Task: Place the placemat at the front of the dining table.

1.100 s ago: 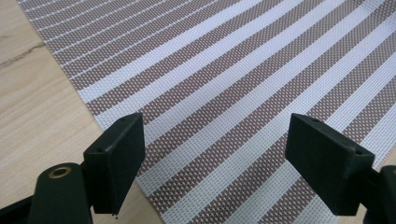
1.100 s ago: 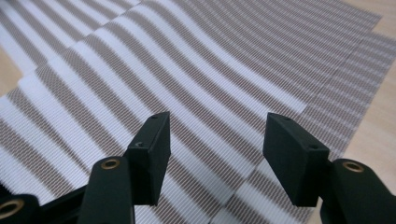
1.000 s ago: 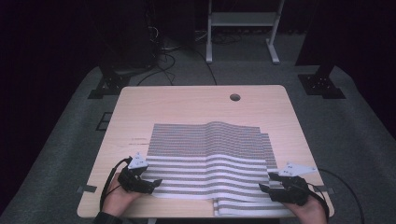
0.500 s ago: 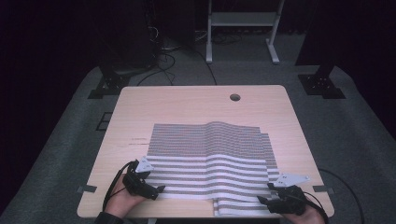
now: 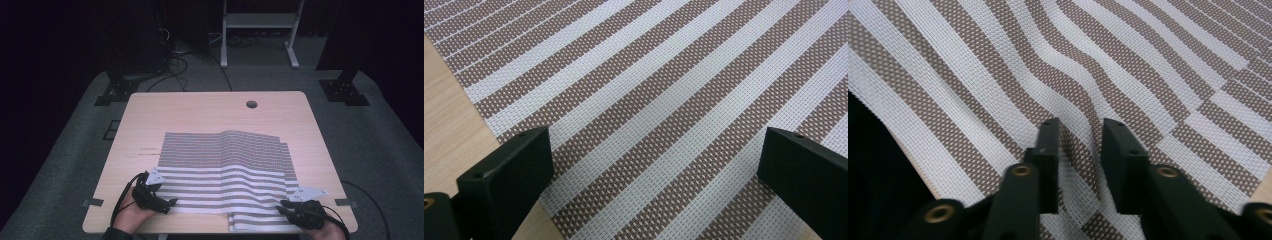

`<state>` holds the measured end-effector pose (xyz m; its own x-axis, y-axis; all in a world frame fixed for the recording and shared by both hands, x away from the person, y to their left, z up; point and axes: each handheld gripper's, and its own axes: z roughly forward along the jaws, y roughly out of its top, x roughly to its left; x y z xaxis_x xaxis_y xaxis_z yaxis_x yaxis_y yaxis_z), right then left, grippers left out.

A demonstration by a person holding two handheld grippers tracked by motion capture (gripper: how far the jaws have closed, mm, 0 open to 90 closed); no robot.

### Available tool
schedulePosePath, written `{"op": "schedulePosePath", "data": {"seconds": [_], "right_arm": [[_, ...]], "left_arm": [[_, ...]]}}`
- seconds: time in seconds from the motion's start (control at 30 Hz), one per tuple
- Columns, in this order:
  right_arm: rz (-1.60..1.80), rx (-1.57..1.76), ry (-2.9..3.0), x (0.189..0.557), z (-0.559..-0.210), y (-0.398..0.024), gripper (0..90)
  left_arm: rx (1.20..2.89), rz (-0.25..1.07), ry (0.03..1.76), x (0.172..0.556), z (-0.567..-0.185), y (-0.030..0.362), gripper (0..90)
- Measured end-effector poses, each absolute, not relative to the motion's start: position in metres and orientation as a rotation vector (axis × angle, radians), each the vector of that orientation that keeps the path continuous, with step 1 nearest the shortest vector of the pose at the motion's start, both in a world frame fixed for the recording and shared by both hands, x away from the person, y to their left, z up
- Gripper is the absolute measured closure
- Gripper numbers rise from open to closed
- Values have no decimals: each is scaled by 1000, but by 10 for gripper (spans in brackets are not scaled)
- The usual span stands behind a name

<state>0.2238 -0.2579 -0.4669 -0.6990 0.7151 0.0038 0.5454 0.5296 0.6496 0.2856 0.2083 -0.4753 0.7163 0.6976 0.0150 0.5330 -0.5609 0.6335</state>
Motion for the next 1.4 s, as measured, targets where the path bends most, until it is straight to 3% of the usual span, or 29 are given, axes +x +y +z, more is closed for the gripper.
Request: {"op": "schedulePosePath", "data": {"seconds": [0.1,0.23,0.87,1.4], "right_arm": [[914,1064,2511,225,-466,-256,849],[927,1104,2513,230,-463,-255,867],[975,1078,2442,256,-442,-256,872],[990,1093,2398,303,-434,-254,876]], "left_arm": [[2309,352,928,286,-475,206,4],[2311,353,927,287,-475,204,6],[2338,336,922,309,-473,204,7],[2374,326,973,356,-469,202,7]]}}
